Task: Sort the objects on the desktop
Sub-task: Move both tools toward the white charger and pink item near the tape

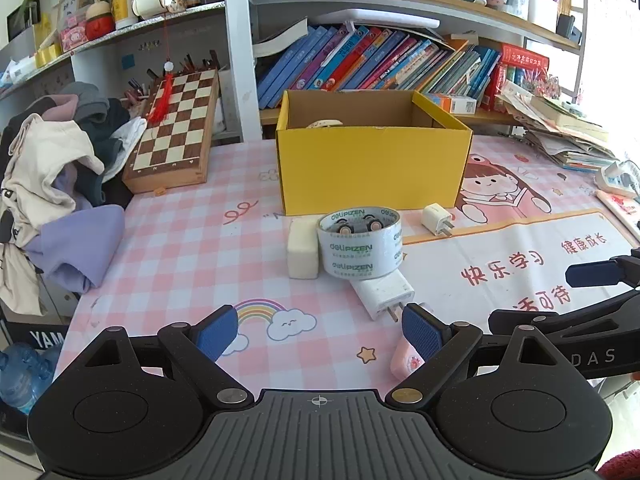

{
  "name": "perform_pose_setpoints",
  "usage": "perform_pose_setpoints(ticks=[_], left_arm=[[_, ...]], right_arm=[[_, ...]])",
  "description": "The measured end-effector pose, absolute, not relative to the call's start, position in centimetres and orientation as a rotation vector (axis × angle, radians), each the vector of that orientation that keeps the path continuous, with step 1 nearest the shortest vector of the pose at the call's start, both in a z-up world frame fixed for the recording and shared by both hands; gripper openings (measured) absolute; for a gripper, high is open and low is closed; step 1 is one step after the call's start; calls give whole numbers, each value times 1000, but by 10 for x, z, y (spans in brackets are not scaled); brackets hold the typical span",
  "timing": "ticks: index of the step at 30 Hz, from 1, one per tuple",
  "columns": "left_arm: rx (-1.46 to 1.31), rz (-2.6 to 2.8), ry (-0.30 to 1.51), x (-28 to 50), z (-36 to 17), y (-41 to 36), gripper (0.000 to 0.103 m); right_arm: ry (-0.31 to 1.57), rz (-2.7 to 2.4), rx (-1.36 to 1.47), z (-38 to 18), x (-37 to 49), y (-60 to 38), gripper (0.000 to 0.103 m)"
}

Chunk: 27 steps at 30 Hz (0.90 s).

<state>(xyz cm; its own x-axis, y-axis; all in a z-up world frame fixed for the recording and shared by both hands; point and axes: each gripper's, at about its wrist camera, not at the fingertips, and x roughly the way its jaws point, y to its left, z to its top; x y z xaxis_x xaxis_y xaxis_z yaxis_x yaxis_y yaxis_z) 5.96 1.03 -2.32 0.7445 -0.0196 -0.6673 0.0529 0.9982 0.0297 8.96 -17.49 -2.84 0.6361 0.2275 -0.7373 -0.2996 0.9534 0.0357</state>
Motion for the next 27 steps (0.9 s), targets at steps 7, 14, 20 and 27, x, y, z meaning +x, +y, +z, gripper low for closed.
perform_pose_setpoints(ticks=[7, 14, 20, 27], left_arm=[[56, -32, 748, 65, -27, 13, 91], [50, -33, 761, 65, -30, 15, 91], [41, -26, 766, 67, -32, 16, 91], [30, 7, 776, 70, -34, 22, 91]], right_arm=[[833, 311, -88, -29, 96, -174, 98], [836, 328, -95, -29, 101, -169, 95], [850, 342, -98, -32, 107, -166, 95], [877, 377, -107, -37, 112, -158, 95]])
